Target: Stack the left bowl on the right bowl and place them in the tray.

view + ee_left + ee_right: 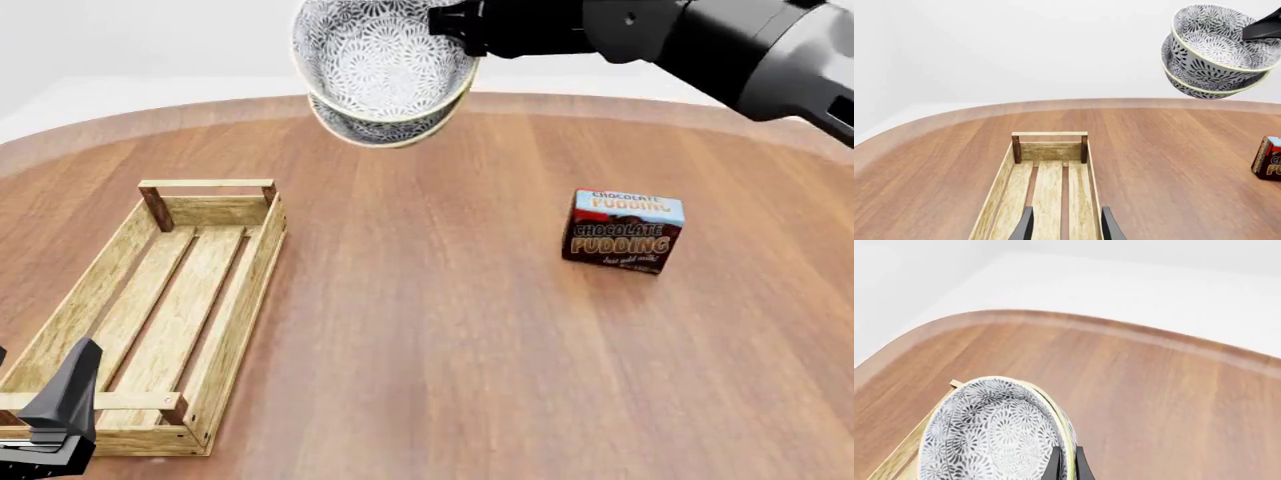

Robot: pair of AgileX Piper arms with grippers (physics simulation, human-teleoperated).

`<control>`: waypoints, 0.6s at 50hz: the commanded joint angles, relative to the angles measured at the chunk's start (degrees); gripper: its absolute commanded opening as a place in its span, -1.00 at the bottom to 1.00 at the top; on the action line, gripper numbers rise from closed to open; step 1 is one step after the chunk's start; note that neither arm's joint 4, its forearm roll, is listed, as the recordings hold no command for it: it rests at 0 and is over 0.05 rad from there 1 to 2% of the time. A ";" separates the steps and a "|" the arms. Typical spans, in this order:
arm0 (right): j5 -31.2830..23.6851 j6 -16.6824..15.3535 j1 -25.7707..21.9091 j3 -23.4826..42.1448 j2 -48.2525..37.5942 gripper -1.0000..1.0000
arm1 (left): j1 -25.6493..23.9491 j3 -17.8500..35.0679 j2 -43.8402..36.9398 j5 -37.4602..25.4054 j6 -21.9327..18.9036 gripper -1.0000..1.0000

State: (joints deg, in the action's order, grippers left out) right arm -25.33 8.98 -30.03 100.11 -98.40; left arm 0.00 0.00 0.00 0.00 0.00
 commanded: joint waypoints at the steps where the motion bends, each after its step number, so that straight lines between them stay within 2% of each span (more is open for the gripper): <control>1: -0.75 0.11 -2.36 8.63 -4.99 -1.00 | 0.00 0.00 0.00 0.00 0.00 1.00; 22: -2.32 0.46 -6.70 20.53 -14.01 -1.00 | 0.00 0.00 0.00 0.00 0.00 1.00; 30: -4.51 0.99 -7.58 27.54 -18.67 -1.00 | 0.00 0.00 0.00 0.00 0.00 1.00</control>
State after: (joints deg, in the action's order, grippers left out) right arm -28.15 9.26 -36.32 119.77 -112.71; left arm 0.00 0.00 0.00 0.00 0.00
